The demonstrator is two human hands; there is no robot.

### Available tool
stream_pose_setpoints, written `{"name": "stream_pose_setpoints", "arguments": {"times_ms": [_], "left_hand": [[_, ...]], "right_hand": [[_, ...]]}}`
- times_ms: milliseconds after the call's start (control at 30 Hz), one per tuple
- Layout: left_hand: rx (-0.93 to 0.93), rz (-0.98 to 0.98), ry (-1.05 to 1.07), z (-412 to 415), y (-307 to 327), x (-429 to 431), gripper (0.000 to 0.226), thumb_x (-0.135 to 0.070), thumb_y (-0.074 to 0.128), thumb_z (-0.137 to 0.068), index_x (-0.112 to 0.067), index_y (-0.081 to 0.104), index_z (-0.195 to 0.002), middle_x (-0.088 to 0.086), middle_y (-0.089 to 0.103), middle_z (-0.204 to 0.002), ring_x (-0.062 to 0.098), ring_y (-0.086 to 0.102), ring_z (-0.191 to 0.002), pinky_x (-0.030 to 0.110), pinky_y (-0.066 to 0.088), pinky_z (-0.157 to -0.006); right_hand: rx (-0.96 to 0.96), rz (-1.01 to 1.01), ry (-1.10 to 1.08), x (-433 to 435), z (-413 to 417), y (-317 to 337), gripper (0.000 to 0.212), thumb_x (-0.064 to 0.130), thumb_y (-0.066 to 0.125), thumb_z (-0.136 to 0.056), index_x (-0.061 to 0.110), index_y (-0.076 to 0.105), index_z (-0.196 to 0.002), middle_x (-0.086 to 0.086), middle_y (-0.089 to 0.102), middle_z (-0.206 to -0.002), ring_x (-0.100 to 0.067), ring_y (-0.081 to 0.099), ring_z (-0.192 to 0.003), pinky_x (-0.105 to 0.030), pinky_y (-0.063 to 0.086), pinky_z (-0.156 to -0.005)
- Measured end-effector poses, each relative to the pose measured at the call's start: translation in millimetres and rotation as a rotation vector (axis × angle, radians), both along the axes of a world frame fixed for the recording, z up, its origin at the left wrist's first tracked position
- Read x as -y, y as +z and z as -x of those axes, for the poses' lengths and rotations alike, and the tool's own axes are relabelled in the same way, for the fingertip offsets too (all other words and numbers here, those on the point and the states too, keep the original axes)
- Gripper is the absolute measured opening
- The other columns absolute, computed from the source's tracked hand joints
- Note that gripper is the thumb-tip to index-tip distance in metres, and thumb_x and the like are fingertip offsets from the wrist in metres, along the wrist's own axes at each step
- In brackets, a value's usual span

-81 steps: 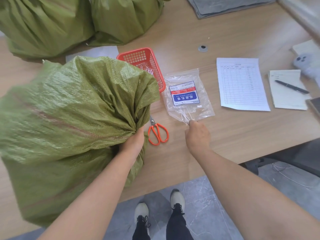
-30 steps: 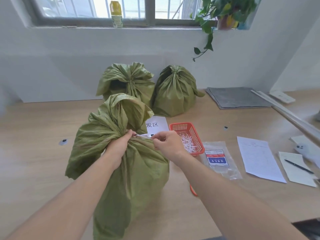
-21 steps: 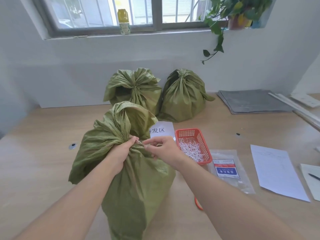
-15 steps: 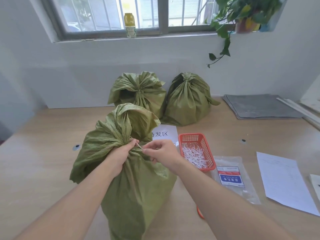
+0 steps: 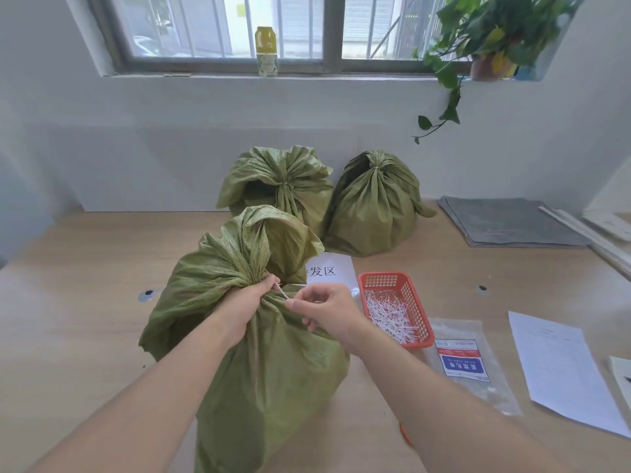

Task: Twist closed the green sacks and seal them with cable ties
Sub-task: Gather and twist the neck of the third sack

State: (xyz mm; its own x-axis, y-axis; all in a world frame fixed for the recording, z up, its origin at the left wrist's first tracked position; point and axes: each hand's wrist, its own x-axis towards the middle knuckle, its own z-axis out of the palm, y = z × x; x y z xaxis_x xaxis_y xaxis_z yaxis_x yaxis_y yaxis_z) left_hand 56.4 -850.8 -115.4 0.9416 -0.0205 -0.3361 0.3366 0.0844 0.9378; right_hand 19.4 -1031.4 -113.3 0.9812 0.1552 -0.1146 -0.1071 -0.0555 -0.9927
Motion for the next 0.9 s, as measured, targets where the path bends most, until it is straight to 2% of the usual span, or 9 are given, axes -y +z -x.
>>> {"name": "stream_pose_setpoints", "arguments": {"times_ms": [100,200,333,433,500,600,667,800,900], "left_hand": [[-0.019,0.04,-0.05,-2.1,-1.8,-8.7,0.015,-0.028,0.065,-0.099,-0.016,0.072,-0.092,0.006,0.071,-0.096,0.022,0.067,-0.089,0.04,0.054,-0.093],[-0.003,0.031,-0.144,-1.3,-3.2,-16.8,0.023,-0.033,0.066,-0.098,-0.011,0.074,-0.097,0.003,0.075,-0.094,0.019,0.071,-0.087,0.033,0.057,-0.085],[0.05,-0.139,-0.234,-0.9,-7.3,-29.6,0.036,-0.047,0.072,-0.091,-0.018,0.077,-0.112,-0.003,0.076,-0.115,0.018,0.069,-0.113,0.036,0.049,-0.107],[0.064,-0.311,-0.31,1.4,-5.0,-36.4,0.073,-0.069,0.074,-0.077,-0.026,0.063,-0.135,-0.013,0.066,-0.131,0.01,0.06,-0.123,0.035,0.042,-0.115],[0.091,-0.332,-0.374,4.8,-2.4,-36.5,0.073,-0.067,0.069,-0.083,-0.029,0.054,-0.143,-0.015,0.059,-0.137,0.008,0.054,-0.128,0.034,0.037,-0.118],[0.087,-0.229,-0.376,8.6,-2.2,-36.6,0.068,-0.065,0.065,-0.087,-0.03,0.054,-0.144,-0.016,0.059,-0.14,0.007,0.053,-0.131,0.036,0.035,-0.12],[0.081,-0.195,-0.343,11.0,-0.9,-37.6,0.07,-0.069,0.063,-0.086,-0.031,0.055,-0.144,-0.016,0.058,-0.141,0.007,0.052,-0.132,0.037,0.033,-0.122],[0.112,-0.255,-0.319,14.6,-4.9,-42.1,0.094,-0.089,0.056,-0.074,-0.032,0.05,-0.149,-0.018,0.051,-0.149,0.006,0.045,-0.139,0.038,0.027,-0.124],[0.157,-0.445,-0.331,16.4,-3.0,-44.6,0.089,-0.083,0.043,-0.085,-0.029,0.039,-0.155,-0.014,0.038,-0.159,0.011,0.033,-0.148,0.03,0.016,-0.125]], "right_hand": [[-0.041,0.106,-0.016,-7.6,-2.9,-4.4,0.014,0.021,0.087,-0.082,0.011,0.079,-0.087,-0.005,0.065,-0.066,-0.014,0.057,-0.056,-0.025,0.051,-0.053],[-0.077,0.204,-0.109,-14.4,-8.1,-10.6,0.009,0.027,0.089,-0.08,0.021,0.083,-0.084,0.003,0.069,-0.065,-0.011,0.058,-0.059,-0.03,0.053,-0.061],[-0.043,0.318,-0.285,-22.9,-14.0,-7.3,0.004,0.026,0.086,-0.079,0.024,0.083,-0.078,0.008,0.076,-0.073,-0.009,0.069,-0.072,-0.035,0.06,-0.077],[0.026,0.468,-0.283,-32.3,-17.5,1.1,0.005,0.018,0.081,-0.079,0.022,0.083,-0.078,0.009,0.071,-0.067,-0.006,0.064,-0.066,-0.025,0.053,-0.063],[0.081,0.505,-0.255,-40.2,-18.6,5.1,0.007,0.014,0.078,-0.079,0.019,0.082,-0.077,0.011,0.063,-0.059,0.0,0.052,-0.054,-0.015,0.04,-0.054],[0.135,0.509,-0.229,-50.9,-17.9,7.1,0.01,0.009,0.077,-0.081,0.017,0.081,-0.076,0.011,0.059,-0.057,0.001,0.049,-0.05,-0.008,0.036,-0.049],[0.132,0.514,-0.208,-54.3,-17.0,6.4,0.011,0.008,0.076,-0.083,0.017,0.082,-0.079,0.01,0.064,-0.061,0.0,0.053,-0.055,-0.006,0.036,-0.05],[0.068,0.506,-0.125,-53.9,-15.1,4.6,0.017,0.011,0.07,-0.089,0.021,0.084,-0.089,0.011,0.078,-0.085,-0.002,0.071,-0.084,-0.011,0.047,-0.069],[0.051,0.522,-0.069,-56.7,-13.5,4.1,0.02,0.014,0.066,-0.093,0.023,0.084,-0.095,0.011,0.079,-0.092,-0.005,0.071,-0.092,-0.018,0.053,-0.078]]}}
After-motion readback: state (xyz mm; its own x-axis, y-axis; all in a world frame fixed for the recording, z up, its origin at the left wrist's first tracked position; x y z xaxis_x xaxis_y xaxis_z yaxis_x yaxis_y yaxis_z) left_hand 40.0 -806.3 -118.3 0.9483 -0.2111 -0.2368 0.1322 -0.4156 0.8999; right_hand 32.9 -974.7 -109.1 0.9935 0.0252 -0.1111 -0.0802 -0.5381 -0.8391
